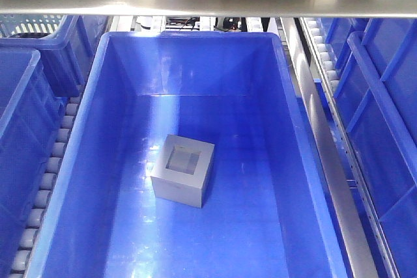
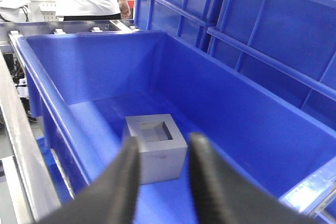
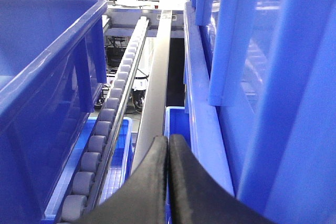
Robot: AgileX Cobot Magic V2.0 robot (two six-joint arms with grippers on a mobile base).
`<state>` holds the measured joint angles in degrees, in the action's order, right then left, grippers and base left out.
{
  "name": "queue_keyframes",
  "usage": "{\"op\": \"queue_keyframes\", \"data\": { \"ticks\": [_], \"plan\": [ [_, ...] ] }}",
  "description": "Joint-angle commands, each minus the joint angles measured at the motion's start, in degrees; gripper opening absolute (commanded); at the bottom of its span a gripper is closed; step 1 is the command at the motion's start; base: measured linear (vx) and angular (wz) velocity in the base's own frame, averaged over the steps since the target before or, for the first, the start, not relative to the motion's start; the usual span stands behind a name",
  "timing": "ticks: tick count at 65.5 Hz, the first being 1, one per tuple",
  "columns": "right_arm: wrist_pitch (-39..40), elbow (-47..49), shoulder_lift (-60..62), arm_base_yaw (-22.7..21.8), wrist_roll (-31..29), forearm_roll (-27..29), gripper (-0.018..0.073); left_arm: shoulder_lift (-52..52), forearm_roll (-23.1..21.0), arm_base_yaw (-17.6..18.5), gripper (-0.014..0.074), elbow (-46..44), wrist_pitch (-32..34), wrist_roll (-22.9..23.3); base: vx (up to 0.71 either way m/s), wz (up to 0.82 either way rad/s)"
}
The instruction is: Sort gray base to blue bin
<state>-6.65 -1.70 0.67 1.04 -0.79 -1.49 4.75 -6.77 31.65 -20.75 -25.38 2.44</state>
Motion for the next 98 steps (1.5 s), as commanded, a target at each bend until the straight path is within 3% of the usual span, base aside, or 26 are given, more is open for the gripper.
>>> {"op": "queue_keyframes", "data": {
  "ticks": [1,3,44,51,57,72,80,89,95,98],
  "plan": [
    [4.44,-0.85,0.66,-0.26,-0.33,-0.42,-0.0009,0.71,0.82,-0.08,0.0026,-1.17,3.88,0.55,0.00,0.00],
    [4.44,-0.85,0.66,-0.26,-0.33,-0.42,-0.0009,0.71,1.05,-0.08,-0.0008,-1.17,3.83,0.55,0.00,0.00],
    [4.44,-0.85,0.66,-0.26,-0.33,-0.42,-0.0009,0.65,1.09,-0.08,-0.0007,-0.83,3.90,0.55,0.00,0.00],
    [4.44,-0.85,0.66,-0.26,-0.33,-0.42,-0.0009,0.57,3.66,-1.04,-0.0007,1.35,5.70,0.55,0.00,0.00],
    [4.44,-0.85,0.66,-0.26,-0.33,-0.42,-0.0009,0.57,3.66,-5.63,-0.0007,3.84,7.68,0.55,0.00,0.00],
    [4.44,-0.85,0.66,-0.26,-0.33,-0.42,-0.0009,-1.64,3.66,-22.22,-0.0007,12.48,10.41,0.55,0.00,0.00],
    [4.44,-0.85,0.66,-0.26,-0.33,-0.42,-0.0009,-5.89,3.75,-28.34,-0.0007,16.62,12.15,0.55,0.00,0.00],
    [4.44,-0.85,0.66,-0.26,-0.33,-0.42,-0.0009,-6.25,3.76,-33.52,-0.0007,21.00,16.15,0.77,0.00,0.00],
    [4.44,-0.85,0.66,-0.26,-0.33,-0.42,-0.0009,-6.30,3.71,-34.55,-0.0007,24.30,20.94,1.21,0.00,0.00],
    [4.44,-0.85,0.66,-0.26,-0.33,-0.42,-0.0009,-6.30,4.03,-34.55,-0.0007,23.95,20.17,1.21,0.00,0.00]
  ]
}}
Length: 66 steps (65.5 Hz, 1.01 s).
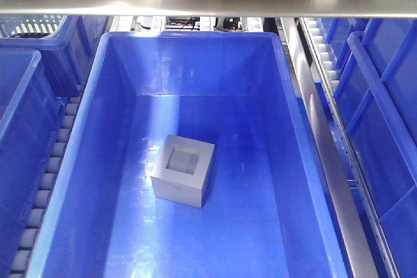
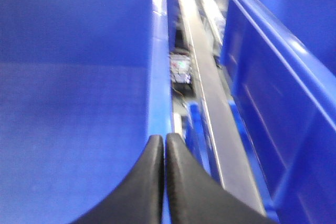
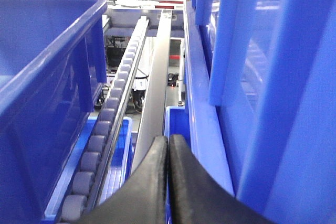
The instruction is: Sort gray base to blue bin
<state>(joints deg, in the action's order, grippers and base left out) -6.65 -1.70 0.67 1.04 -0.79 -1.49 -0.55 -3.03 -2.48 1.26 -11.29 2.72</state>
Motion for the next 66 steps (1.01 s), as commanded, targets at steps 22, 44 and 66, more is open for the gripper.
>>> {"op": "queue_keyframes", "data": {
  "ticks": [22,44,66],
  "plan": [
    [4.44,-0.85,0.66,-0.26,-0.33,-0.42,-0.0009,-1.00,0.95,-0.15,-0.0007,1.93,12.39,2.50,0.00,0.00],
    [4.44,-0.85,0.66,-0.26,-0.33,-0.42,-0.0009,-1.00,3.03,3.29,-0.0006,1.99,12.45,2.45,0.00,0.00],
    [4.44,-0.85,0.66,-0.26,-0.33,-0.42,-0.0009,-1.00,3.03,3.30,-0.0006,1.99,12.22,2.45,0.00,0.00]
  ]
}}
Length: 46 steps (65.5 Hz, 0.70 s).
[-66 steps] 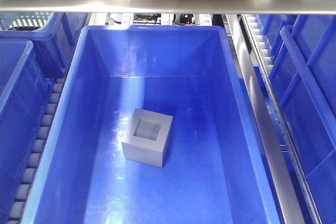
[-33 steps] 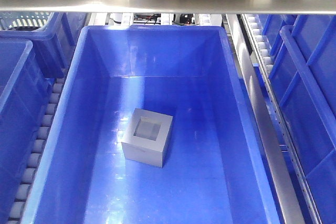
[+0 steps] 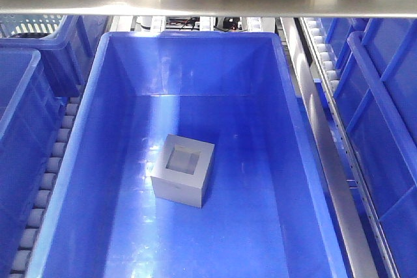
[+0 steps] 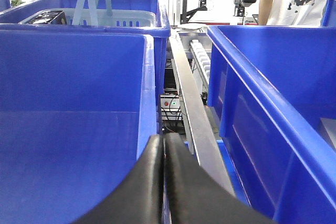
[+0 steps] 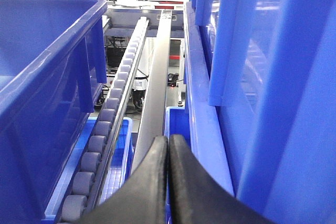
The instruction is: Sort gray base to blue bin
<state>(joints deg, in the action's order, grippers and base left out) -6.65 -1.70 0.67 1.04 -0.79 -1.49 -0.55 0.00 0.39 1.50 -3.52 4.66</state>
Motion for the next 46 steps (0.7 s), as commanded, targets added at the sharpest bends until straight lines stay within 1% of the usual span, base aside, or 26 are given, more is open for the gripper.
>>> {"op": "queue_keyframes", "data": {
  "ticks": [1,46],
  "plan": [
    [4.44,-0.85,0.66,-0.26,-0.33,-0.42,-0.0009,-1.00,0.00,0.43,-0.0006,1.75,4.45,0.51,0.00,0.00],
    [4.44,-0.85,0.66,-0.26,-0.33,-0.42,-0.0009,-0.94,0.00,0.43,-0.0006,1.75,4.45,0.51,0.00,0.00]
  ]
}}
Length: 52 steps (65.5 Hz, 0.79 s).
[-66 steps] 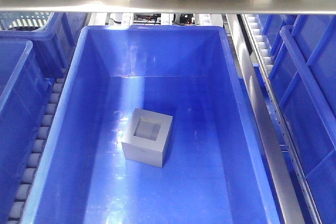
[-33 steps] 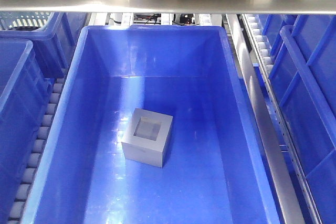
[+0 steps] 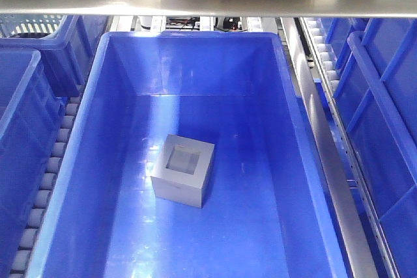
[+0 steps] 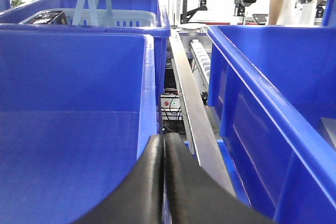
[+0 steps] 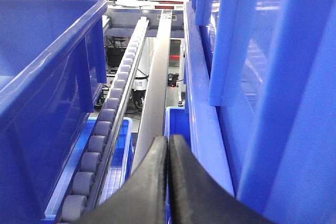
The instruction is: Sort gray base to blue bin
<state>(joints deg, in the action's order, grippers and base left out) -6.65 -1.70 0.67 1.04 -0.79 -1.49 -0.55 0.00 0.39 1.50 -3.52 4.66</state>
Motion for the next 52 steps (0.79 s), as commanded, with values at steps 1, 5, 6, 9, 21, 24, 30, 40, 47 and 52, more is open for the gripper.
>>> {"op": "queue_keyframes", "data": {
  "ticks": [1,5,6,9,21,24,30,40,47,52],
  "plan": [
    [4.44,-0.85,0.66,-0.26,-0.33,-0.42,-0.0009,-0.94,0.00,0.43,-0.0006,1.75,4.45,0.51,0.00,0.00],
    [4.44,-0.85,0.66,-0.26,-0.33,-0.42,-0.0009,-0.94,0.00,0.43,-0.0006,1.75,4.45,0.51,0.00,0.00],
    [4.44,-0.85,0.66,-0.26,-0.33,-0.42,-0.0009,-0.94,0.00,0.43,-0.0006,1.75,4.45,0.51,0.00,0.00],
    [4.44,-0.85,0.66,-0.26,-0.33,-0.42,-0.0009,-0.94,0.00,0.43,-0.0006,1.75,4.45,0.51,0.00,0.00],
    [4.44,-0.85,0.66,-0.26,-0.33,-0.42,-0.0009,-0.94,0.00,0.43,-0.0006,1.75,4.45,0.51,0.00,0.00],
    [4.44,-0.85,0.66,-0.26,-0.33,-0.42,-0.0009,-0.94,0.00,0.43,-0.0006,1.75,4.45,0.51,0.00,0.00],
    [4.44,-0.85,0.66,-0.26,-0.33,-0.42,-0.0009,-0.94,0.00,0.43,-0.0006,1.75,4.45,0.51,0.00,0.00],
    [4.44,-0.85,0.66,-0.26,-0.33,-0.42,-0.0009,-0.94,0.00,0.43,-0.0006,1.75,4.45,0.51,0.00,0.00],
    [4.44,-0.85,0.66,-0.26,-0.33,-0.42,-0.0009,-0.94,0.00,0.43,-0.0006,1.75,4.45,0.51,0.00,0.00],
    [4.44,-0.85,0.66,-0.26,-0.33,-0.42,-0.0009,-0.94,0.00,0.43,-0.0006,1.75,4.45,0.51,0.00,0.00]
  ]
}}
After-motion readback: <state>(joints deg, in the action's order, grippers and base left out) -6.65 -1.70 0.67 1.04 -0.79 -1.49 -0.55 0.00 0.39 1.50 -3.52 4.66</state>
